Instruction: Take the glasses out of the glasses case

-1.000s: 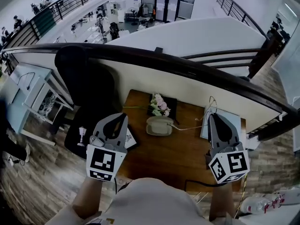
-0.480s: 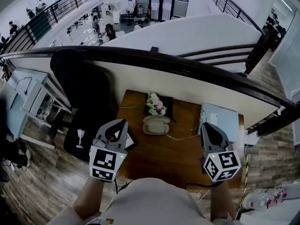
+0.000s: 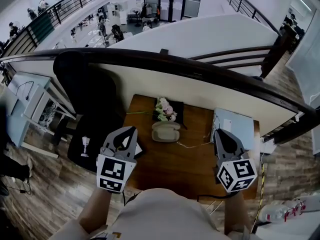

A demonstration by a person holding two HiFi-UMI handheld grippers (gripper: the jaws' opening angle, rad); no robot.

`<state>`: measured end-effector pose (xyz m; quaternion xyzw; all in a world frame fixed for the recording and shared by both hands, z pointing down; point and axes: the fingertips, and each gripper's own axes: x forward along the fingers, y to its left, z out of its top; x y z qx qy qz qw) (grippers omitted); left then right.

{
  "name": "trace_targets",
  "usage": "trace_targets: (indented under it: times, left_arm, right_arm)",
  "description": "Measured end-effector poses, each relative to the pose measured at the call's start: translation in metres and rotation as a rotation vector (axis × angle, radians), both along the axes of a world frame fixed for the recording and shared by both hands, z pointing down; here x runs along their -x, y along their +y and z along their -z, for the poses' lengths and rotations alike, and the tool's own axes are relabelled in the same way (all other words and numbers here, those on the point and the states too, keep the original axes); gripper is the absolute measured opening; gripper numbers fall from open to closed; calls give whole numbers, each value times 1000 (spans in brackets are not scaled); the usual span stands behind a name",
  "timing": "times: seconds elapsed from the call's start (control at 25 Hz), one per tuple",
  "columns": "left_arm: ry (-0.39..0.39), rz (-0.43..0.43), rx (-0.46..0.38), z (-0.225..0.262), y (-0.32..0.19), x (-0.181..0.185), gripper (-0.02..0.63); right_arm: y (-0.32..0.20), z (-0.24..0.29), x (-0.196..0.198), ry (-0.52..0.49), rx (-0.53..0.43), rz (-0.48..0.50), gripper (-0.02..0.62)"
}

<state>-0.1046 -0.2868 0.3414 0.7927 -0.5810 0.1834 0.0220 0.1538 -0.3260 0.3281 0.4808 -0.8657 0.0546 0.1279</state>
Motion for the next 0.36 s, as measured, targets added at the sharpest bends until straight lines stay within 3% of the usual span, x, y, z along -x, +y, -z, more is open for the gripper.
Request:
trace_targets:
  times: [0.36]
  left_arm:
    - [-2, 7, 10, 0, 2, 2, 3]
  right_arm:
    - [-2, -1, 3, -23, 13, 5, 17]
